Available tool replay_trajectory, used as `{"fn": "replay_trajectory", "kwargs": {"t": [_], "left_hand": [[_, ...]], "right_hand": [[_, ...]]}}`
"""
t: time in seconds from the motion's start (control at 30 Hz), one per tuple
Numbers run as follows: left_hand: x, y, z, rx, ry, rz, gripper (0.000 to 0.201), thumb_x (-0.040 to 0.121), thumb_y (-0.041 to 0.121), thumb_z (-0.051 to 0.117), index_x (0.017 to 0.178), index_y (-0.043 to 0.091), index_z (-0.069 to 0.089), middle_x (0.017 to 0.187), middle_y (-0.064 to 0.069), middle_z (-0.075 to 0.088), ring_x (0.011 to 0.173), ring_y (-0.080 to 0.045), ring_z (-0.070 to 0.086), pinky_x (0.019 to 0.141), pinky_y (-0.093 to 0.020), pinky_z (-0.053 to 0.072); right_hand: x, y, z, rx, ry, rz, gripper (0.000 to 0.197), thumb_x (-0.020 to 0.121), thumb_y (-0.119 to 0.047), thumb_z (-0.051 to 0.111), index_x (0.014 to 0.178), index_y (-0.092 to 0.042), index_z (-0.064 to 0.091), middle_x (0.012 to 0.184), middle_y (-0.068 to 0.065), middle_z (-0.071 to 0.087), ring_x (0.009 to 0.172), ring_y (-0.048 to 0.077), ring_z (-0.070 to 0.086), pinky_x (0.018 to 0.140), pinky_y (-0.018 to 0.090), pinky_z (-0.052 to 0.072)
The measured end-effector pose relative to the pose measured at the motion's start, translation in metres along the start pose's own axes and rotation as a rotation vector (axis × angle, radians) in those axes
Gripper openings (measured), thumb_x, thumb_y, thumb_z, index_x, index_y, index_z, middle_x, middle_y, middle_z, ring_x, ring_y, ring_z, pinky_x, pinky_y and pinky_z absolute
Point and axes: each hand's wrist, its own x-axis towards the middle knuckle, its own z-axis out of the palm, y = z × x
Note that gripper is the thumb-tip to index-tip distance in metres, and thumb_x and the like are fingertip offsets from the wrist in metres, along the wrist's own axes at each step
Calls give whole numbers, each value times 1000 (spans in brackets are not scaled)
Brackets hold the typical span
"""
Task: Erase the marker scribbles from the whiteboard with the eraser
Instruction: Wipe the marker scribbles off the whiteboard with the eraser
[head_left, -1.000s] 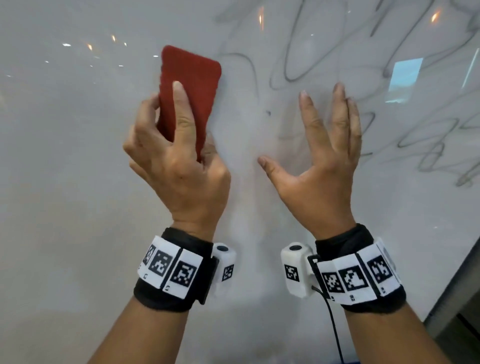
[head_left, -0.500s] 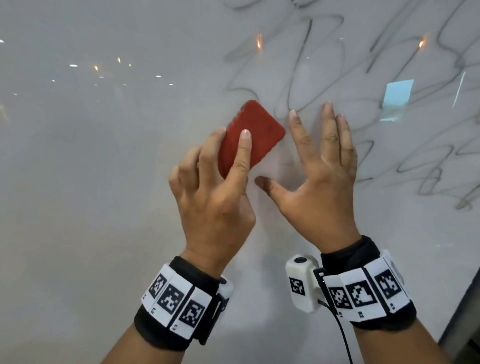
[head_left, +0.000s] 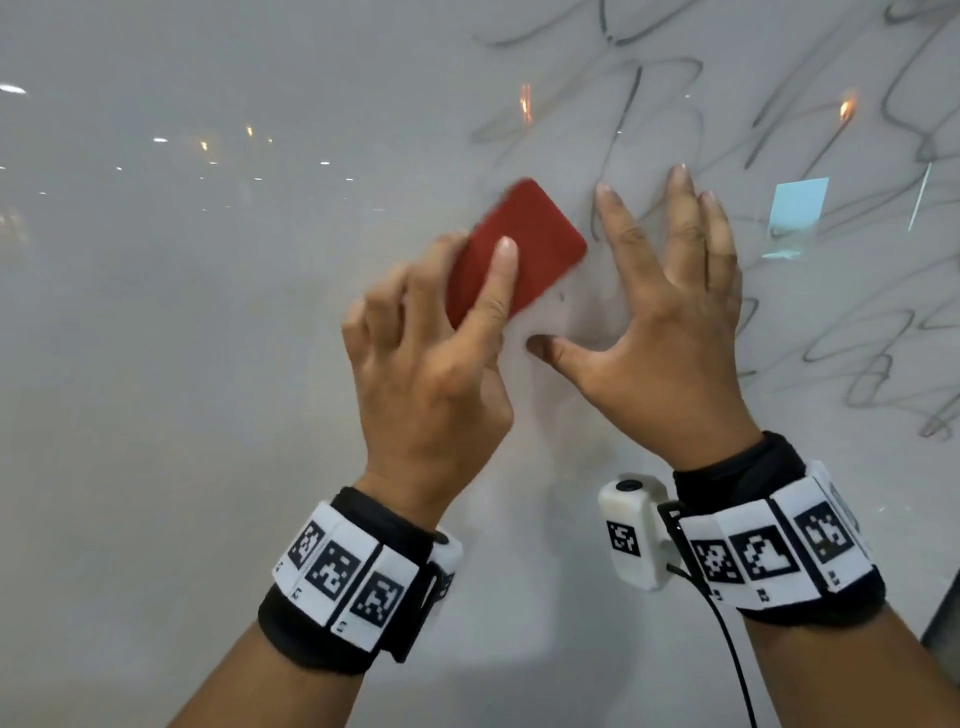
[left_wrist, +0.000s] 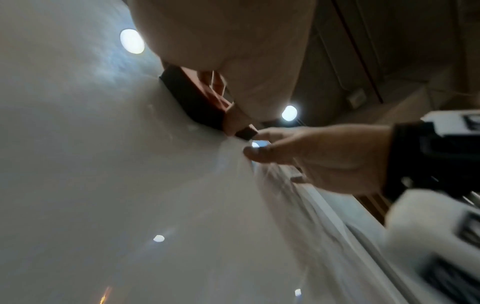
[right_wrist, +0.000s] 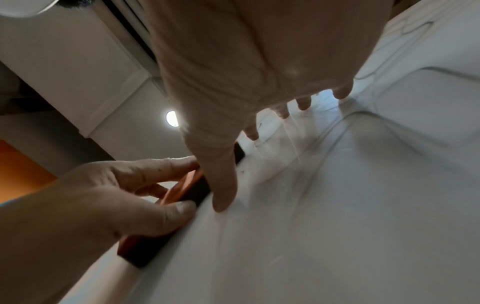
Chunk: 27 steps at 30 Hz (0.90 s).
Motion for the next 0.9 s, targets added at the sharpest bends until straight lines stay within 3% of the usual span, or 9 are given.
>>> {"fn": "replay_trajectory", "kwargs": {"t": [0.1, 0.3, 0.43, 0.6, 0.77, 0.9], "left_hand": [[16, -5, -3, -21, 50, -177, 69, 75, 16, 67, 142, 23, 54, 140, -10, 51, 117, -30, 38, 89, -44, 36], [16, -10, -6, -10, -31, 44, 64, 79, 16, 64, 142, 23, 54, 140, -9, 52, 119, -28, 36, 88, -45, 38], [34, -18, -14, -23, 38, -190, 69, 76, 17, 64, 144, 23, 52, 140, -9, 49, 118, -33, 40, 88, -43, 37], [27, -17, -12, -1, -45, 86, 66, 77, 14, 66, 142, 23, 54, 140, -8, 51, 118, -28, 35, 87, -45, 37], [42, -21, -16, -14, 32, -125, 69, 76, 15, 65, 143, 22, 52, 140, -10, 50, 120, -27, 33, 90, -48, 39], [36, -16, -13, 47, -45, 144, 69, 74, 12, 68, 142, 22, 55, 140, -9, 52, 118, -30, 37, 86, -45, 36]], "right_hand": [[0, 1, 1, -11, -15, 2, 106, 70, -64, 76, 157, -37, 21, 167, 9, 3, 152, 32, 0, 121, 58, 13], [2, -2, -4, -2, 5, 10, 105, 68, -62, 78, 155, -36, 25, 166, 10, 6, 152, 32, 3, 120, 58, 16], [10, -4, -8, -1, -1, -5, 107, 68, -62, 79, 156, -37, 23, 166, 9, 4, 152, 32, 2, 120, 57, 14], [15, -1, -8, -49, -22, -32, 107, 69, -68, 73, 156, -38, 18, 167, 8, 2, 152, 32, -1, 120, 59, 13], [14, 4, -6, -85, -37, -44, 105, 71, -76, 63, 157, -42, 13, 167, 5, -2, 153, 30, -3, 121, 57, 11], [13, 7, -5, -115, -21, -66, 104, 72, -80, 56, 157, -41, 12, 167, 5, -2, 153, 30, -2, 121, 55, 11]]}}
